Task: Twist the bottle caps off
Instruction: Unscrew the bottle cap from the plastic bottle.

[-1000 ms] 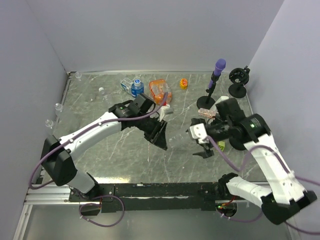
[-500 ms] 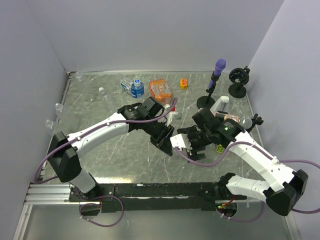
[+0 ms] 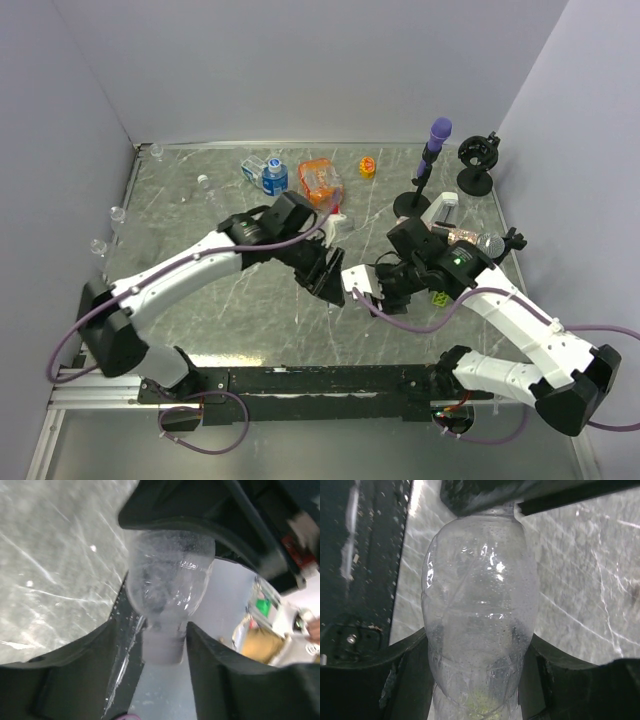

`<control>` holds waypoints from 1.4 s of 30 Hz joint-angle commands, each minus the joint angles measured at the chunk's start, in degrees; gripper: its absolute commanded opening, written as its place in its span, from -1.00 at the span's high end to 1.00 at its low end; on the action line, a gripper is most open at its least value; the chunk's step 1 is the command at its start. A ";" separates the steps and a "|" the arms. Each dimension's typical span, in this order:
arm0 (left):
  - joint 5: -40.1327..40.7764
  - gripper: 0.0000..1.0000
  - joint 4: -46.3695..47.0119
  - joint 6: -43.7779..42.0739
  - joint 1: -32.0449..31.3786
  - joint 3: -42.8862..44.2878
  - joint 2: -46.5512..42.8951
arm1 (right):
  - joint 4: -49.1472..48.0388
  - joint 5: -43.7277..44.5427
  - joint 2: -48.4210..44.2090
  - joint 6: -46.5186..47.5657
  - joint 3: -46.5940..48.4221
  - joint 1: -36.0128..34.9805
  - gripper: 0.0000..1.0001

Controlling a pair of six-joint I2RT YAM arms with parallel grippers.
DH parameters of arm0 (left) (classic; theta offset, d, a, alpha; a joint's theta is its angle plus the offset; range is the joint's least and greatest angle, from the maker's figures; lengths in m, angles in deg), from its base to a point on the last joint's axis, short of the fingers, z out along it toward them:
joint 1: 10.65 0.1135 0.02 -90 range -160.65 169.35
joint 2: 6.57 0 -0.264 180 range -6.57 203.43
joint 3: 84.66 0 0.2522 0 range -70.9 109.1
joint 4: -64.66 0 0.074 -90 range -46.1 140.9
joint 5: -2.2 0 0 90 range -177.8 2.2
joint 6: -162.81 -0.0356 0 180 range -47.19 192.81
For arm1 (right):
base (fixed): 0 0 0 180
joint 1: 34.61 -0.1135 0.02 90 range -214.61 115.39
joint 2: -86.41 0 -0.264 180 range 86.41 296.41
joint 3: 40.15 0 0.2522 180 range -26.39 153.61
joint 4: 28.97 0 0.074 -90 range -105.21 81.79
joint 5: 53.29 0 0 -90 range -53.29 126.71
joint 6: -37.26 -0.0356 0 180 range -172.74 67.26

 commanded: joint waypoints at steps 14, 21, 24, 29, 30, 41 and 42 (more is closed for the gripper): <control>9.78 -0.93 44.70 -3.65 3.18 -35.60 -43.93 | -0.52 -24.62 -6.09 -4.94 -4.08 12.19 0.73; 2.13 -0.90 48.25 -12.46 1.43 -33.97 -36.32 | 0.09 -27.17 -5.21 -3.44 -4.08 12.46 0.73; 3.09 -0.84 48.68 -14.48 -0.86 -31.93 -32.53 | 0.09 -27.09 -4.77 -3.36 -4.35 12.46 0.73; 2.21 -0.70 52.29 -13.52 -1.65 -32.19 -31.55 | -1.22 -26.65 -4.59 -4.41 -5.22 12.46 0.72; 1.95 -0.65 52.38 -12.91 -1.66 -32.28 -31.29 | -1.58 -26.64 -4.50 -4.67 -5.31 12.63 0.72; 6.51 -0.27 48.95 -12.02 -4.91 -30.35 -28.04 | -2.19 -27.09 -2.22 -6.60 -3.82 12.98 0.72; 6.86 -0.22 48.78 -12.11 -5.08 -30.00 -27.86 | -2.28 -27.00 -2.04 -6.87 -3.91 12.98 0.72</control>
